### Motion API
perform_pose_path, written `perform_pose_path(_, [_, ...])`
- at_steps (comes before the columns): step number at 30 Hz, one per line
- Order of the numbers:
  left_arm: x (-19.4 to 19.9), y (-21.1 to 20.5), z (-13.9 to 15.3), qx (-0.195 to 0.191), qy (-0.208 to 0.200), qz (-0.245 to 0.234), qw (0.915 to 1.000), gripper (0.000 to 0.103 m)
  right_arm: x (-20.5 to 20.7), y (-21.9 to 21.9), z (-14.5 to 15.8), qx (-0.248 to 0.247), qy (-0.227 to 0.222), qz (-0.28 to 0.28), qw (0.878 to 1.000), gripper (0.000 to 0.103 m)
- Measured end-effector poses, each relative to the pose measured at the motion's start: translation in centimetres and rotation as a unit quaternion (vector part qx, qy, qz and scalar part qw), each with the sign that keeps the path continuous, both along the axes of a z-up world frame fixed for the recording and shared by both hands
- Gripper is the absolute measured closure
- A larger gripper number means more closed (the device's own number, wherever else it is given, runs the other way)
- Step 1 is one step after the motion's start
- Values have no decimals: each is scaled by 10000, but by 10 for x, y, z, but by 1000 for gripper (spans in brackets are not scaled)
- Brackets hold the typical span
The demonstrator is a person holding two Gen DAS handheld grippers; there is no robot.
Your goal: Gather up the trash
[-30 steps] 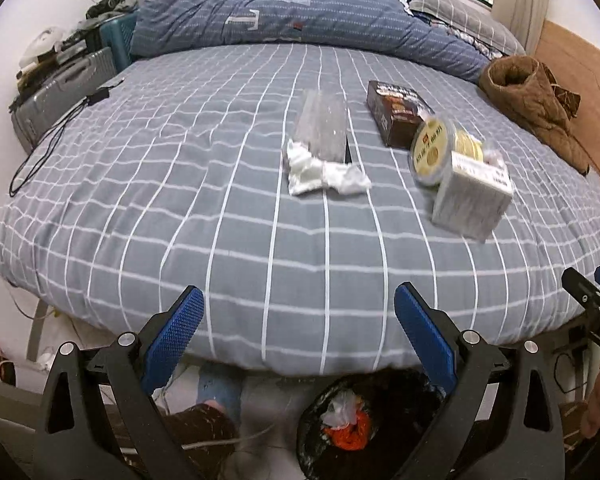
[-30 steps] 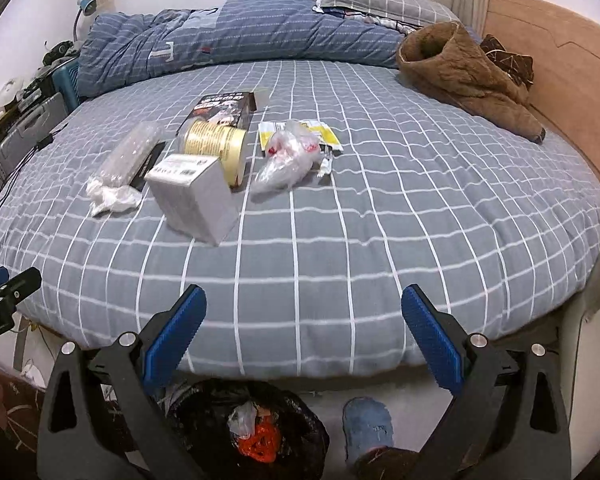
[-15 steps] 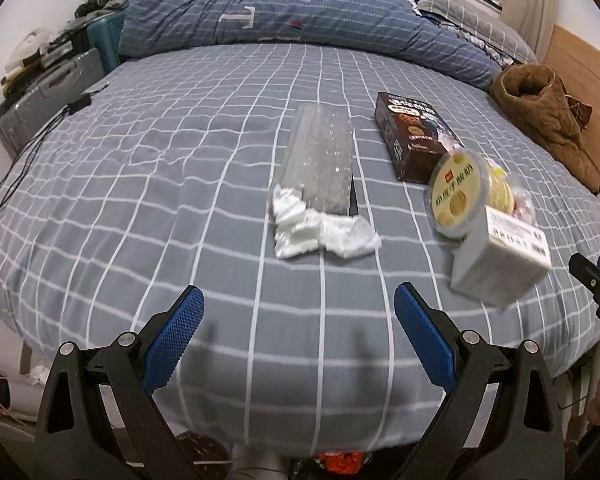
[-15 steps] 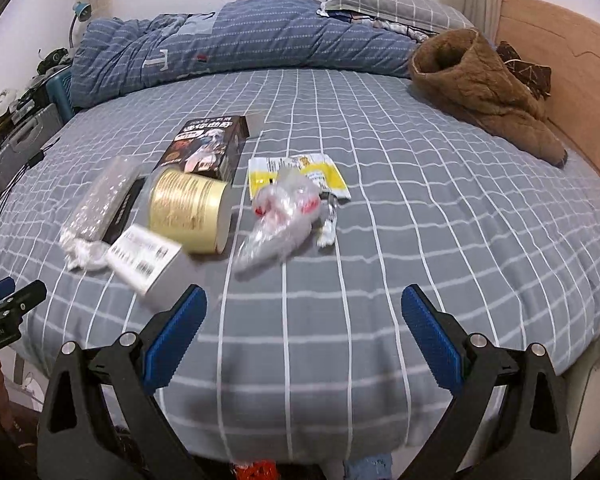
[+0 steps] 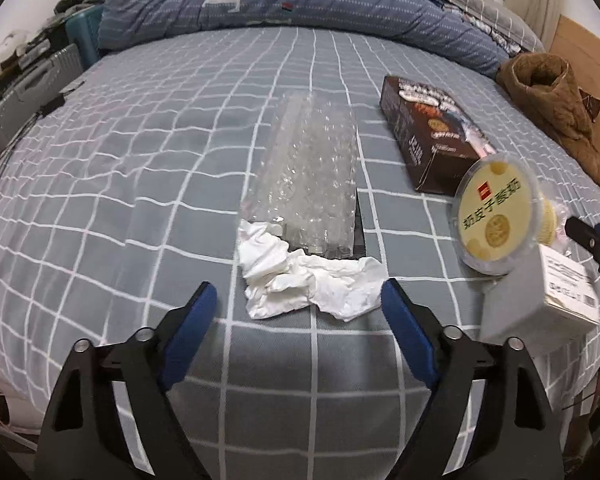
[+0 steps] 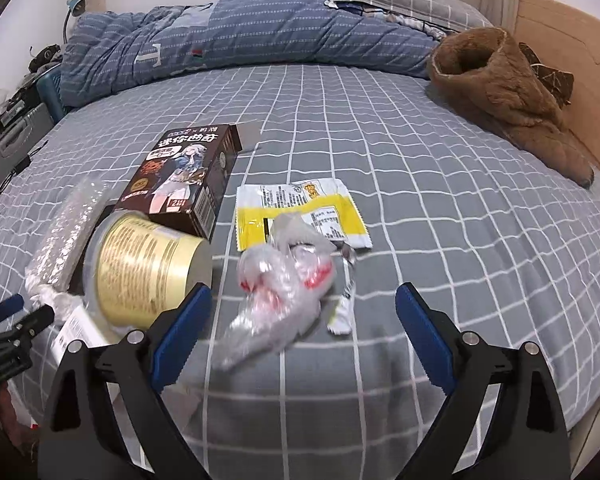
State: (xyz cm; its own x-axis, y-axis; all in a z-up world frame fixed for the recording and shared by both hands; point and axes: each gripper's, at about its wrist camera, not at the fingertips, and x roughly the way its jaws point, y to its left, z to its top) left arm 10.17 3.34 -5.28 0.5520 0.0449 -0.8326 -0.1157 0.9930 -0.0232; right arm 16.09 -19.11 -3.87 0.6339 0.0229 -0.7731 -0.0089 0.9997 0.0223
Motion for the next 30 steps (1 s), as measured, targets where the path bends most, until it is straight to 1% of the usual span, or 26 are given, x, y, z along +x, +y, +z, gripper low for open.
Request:
perform_pose_path(2, [4,1,-5,-35,44,6,10000,28,5,0,-3,-13,16,-6,10000,15])
perform_pose_path(4, [7,1,-9,-51,84,-2,10000,30,11,1,-7,21,69,18,10000,19])
perform_pose_path(6, [8,0,-11,-14,107,-23,9999,34,16,2,-10,41,101,22,9999,21])
perform_pose_path(8, [11,-1,-14,71,138,-27,9999,41,19,3,-13,104,134,19,9999,23])
perform_pose_path(10, [12,-2,-16,119,147,-38,9998,46,22,3,-16,173,199,55,9996,27])
perform_pose_path(12, [13,-3,-16,137,145,-33,9998,50,24,6,-19,153,258,99,9995,34])
perform_pose_path(14, [13,-3,-16,134,151,-26,9998,57,25,10,-23,129,314,150,9993,41])
perform_pose_path(17, [14,-4,-17,140,183,-39,9997,66,24,12,-22,98,287,151,9994,45])
perform_pose_path(20, [11,-3,-14,102,172,-21,9998,70,20,12,-19,95,273,149,9995,45])
perform_pose_path(26, [1,-4,-6,-11,152,-18,9999,72,11,8,-9,122,200,79,9997,46])
perform_pose_path(30, [-7,-7,1,16,128,-17,9999,72,3,4,-1,143,171,25,9997,46])
